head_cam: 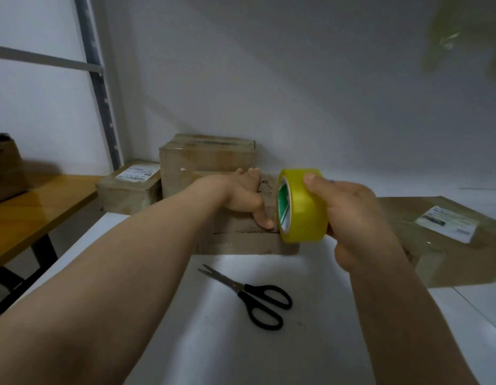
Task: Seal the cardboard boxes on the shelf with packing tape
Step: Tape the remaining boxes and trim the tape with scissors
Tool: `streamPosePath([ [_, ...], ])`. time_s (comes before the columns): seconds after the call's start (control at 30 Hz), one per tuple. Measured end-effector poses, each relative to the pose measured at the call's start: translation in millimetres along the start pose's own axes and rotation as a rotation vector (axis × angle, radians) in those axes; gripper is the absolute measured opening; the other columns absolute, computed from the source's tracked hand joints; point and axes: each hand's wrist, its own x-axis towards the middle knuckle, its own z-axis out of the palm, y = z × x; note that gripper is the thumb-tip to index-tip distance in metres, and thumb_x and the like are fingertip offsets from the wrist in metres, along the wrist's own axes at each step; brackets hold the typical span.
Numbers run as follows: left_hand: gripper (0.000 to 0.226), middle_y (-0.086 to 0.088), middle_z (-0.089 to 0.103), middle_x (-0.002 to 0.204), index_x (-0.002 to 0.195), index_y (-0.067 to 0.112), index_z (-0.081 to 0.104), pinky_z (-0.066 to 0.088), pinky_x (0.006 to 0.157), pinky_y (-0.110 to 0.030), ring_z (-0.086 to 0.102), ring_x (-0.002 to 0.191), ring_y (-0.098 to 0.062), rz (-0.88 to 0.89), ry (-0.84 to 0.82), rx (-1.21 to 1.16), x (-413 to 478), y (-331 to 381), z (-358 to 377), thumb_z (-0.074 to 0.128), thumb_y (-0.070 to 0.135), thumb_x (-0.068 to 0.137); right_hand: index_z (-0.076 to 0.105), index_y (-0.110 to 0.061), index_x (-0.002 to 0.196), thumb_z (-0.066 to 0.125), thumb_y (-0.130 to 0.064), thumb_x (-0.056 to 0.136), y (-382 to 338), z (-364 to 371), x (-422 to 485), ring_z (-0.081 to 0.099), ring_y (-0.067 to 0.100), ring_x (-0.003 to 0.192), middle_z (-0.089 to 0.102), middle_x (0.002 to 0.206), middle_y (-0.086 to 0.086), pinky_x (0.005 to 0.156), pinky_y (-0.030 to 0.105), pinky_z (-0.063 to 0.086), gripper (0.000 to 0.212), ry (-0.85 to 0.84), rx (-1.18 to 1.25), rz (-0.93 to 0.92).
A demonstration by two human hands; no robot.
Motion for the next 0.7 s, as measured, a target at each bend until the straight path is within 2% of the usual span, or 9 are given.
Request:
streamPosePath([
  [0.07,0.135,0.0,-0.001,0.17,0.161,0.015,-0.007,0.011,0.126,-0.043,-0.003,0.156,-0.023,-0.001,0.001,0.01,1.4,-1.1,0.3,0.081,0.061,0.07,0.062,0.005,0.085,0.076,-0.053,0.067,15.1,-3.8,-10.8,0.06,0.028,0.074,0.06,0.08,0.014,0.072,0.052,0.054,0.062,-0.022,-0.036,0.041],
  [0.1,0.135,0.0,0.0,0.17,0.161,0.015,-0.006,0.012,0.126,-0.044,-0.002,0.156,-0.023,0.002,0.003,0.011,2.2,-1.6,0.8,0.081,0.062,0.069,0.06,0.009,0.089,0.077,-0.048,0.073,25.7,-5.7,-17.2,0.057,0.027,0.073,0.057,0.079,0.014,0.07,0.047,0.051,0.061,-0.029,-0.039,0.067],
  [0.17,0.135,0.0,0.002,0.17,0.161,0.016,-0.004,0.013,0.125,-0.045,0.0,0.156,-0.023,0.012,0.004,0.006,4.7,-2.6,1.6,0.082,0.062,0.068,0.062,0.006,0.086,0.073,-0.034,0.088,46.3,-10.1,-26.4,0.057,0.027,0.075,0.057,0.077,0.013,0.074,0.043,0.046,0.041,-0.021,-0.031,0.115],
  [0.23,0.134,0.0,0.004,0.17,0.162,0.017,-0.002,0.013,0.125,-0.047,0.001,0.156,-0.024,0.024,0.001,-0.002,6.0,-3.9,2.7,0.082,0.062,0.067,0.067,-0.005,0.082,0.07,-0.031,0.092,57.7,-11.9,-29.9,0.059,0.03,0.079,0.061,0.079,0.013,0.078,0.045,0.048,0.027,-0.027,-0.029,0.154],
  [0.27,0.133,0.001,0.004,0.17,0.162,0.019,-0.002,0.013,0.125,-0.048,0.0,0.156,-0.024,0.031,0.001,-0.006,6.0,-4.2,2.8,0.082,0.062,0.067,0.068,-0.006,0.083,0.072,-0.033,0.09,59.5,-11.4,-28.8,0.06,0.031,0.08,0.062,0.081,0.014,0.079,0.047,0.048,0.028,-0.032,-0.026,0.162],
  [0.4,0.124,-0.001,-0.003,0.17,0.159,0.04,-0.007,0.007,0.124,-0.055,-0.007,0.155,-0.032,0.083,-0.006,-0.036,3.4,-1.7,4.3,0.082,0.055,0.073,0.062,0.008,0.092,0.072,-0.047,0.066,63.3,-9.1,-25.4,0.059,0.033,0.081,0.059,0.083,0.026,0.079,0.047,0.047,0.061,-0.036,-0.002,0.175],
  [0.5,0.108,0.002,-0.008,0.169,0.154,0.056,-0.003,0.001,0.12,-0.06,-0.013,0.153,-0.039,0.114,-0.03,0.015,0.6,0.6,6.3,0.075,0.055,0.08,0.058,0.009,0.096,0.074,-0.054,0.06,67.3,-7.9,-26.6,0.057,0.034,0.08,0.057,0.082,0.018,0.077,0.048,0.047,0.074,-0.023,-0.028,0.148],
  [0.6,0.094,0.016,-0.002,0.168,0.154,0.056,0.005,-0.002,0.118,-0.067,-0.009,0.155,-0.028,0.172,-0.001,0.07,-1.0,-0.2,12.5,0.069,0.057,0.085,0.059,0.006,0.096,0.071,-0.063,0.051,71.0,-6.5,-26.4,0.059,0.045,0.084,0.059,0.089,0.028,0.08,0.056,0.05,0.082,-0.018,-0.039,0.141],
  [0.7,0.09,0.015,0.005,0.168,0.157,0.052,0.007,-0.001,0.117,-0.068,0.0,0.156,-0.018,0.227,0.081,0.133,-4.3,-2.6,17.8,0.065,0.057,0.088,0.057,0.007,0.092,0.07,-0.061,0.052,72.6,-6.7,-30.0,0.057,0.035,0.078,0.055,0.084,0.027,0.075,0.047,0.045,0.08,-0.037,-0.006,0.135],
])
